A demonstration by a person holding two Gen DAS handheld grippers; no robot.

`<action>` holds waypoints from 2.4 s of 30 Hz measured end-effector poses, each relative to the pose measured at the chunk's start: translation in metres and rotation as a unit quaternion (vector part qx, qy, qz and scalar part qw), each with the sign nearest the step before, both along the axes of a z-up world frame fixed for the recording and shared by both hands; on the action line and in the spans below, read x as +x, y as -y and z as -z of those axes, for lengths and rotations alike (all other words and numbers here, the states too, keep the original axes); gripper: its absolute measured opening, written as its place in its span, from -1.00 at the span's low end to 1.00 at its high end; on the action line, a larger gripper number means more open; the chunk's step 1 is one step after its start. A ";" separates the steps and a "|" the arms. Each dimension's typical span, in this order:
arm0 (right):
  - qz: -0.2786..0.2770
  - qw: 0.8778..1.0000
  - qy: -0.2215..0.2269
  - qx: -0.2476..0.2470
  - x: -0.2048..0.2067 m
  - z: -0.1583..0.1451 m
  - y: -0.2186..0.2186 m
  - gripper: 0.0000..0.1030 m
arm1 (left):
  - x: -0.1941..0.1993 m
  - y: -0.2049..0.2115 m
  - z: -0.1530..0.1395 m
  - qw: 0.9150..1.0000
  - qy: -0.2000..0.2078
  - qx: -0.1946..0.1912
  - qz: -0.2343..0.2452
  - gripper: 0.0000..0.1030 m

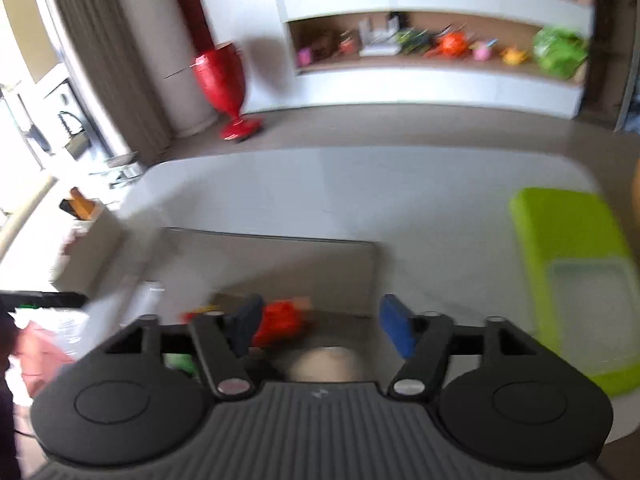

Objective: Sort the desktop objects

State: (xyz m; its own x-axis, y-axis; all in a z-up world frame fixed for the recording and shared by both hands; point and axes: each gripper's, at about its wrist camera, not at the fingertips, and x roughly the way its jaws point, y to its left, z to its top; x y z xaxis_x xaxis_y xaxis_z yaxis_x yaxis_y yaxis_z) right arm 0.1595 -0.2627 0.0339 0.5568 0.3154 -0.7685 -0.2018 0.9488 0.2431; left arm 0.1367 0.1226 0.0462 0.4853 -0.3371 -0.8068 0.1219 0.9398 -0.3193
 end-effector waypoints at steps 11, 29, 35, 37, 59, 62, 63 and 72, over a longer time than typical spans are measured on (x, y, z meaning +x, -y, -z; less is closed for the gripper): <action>-0.068 0.966 -0.249 -0.003 0.110 0.124 -0.141 0.40 | -0.050 0.034 0.017 0.989 -0.067 0.076 0.111 0.90; -0.138 0.957 -0.256 -0.019 0.115 0.161 -0.161 0.13 | -0.041 0.054 0.072 0.979 -0.146 0.042 0.134 0.90; -0.087 0.974 -0.205 -0.050 0.108 0.120 -0.114 0.44 | -0.045 0.062 0.070 0.982 -0.109 0.093 0.125 0.90; -0.008 0.975 -0.223 -0.018 0.113 0.121 -0.085 0.44 | -0.045 0.064 0.068 0.981 -0.108 0.090 0.132 0.90; 0.233 0.871 -0.341 0.266 0.118 0.193 -0.026 0.03 | -0.041 0.067 0.089 0.974 -0.140 0.085 0.158 0.91; 0.262 0.836 -0.348 0.335 0.111 0.195 -0.023 0.03 | -0.041 0.070 0.090 0.973 -0.142 0.084 0.160 0.91; 0.268 0.830 -0.348 0.345 0.111 0.197 -0.025 0.03 | -0.042 0.071 0.090 0.973 -0.142 0.084 0.162 0.91; 0.197 0.854 -0.375 0.303 0.120 0.194 -0.035 0.55 | -0.047 0.066 0.092 0.972 -0.147 0.090 0.159 0.91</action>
State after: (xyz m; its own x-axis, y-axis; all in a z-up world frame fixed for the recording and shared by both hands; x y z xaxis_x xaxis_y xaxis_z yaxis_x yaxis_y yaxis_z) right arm 0.2800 -0.2277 -0.1601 0.1355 0.6833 -0.7175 0.5318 0.5608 0.6345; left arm 0.0892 0.0567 -0.0460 0.1183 -0.2726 -0.9548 0.3444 0.9132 -0.2180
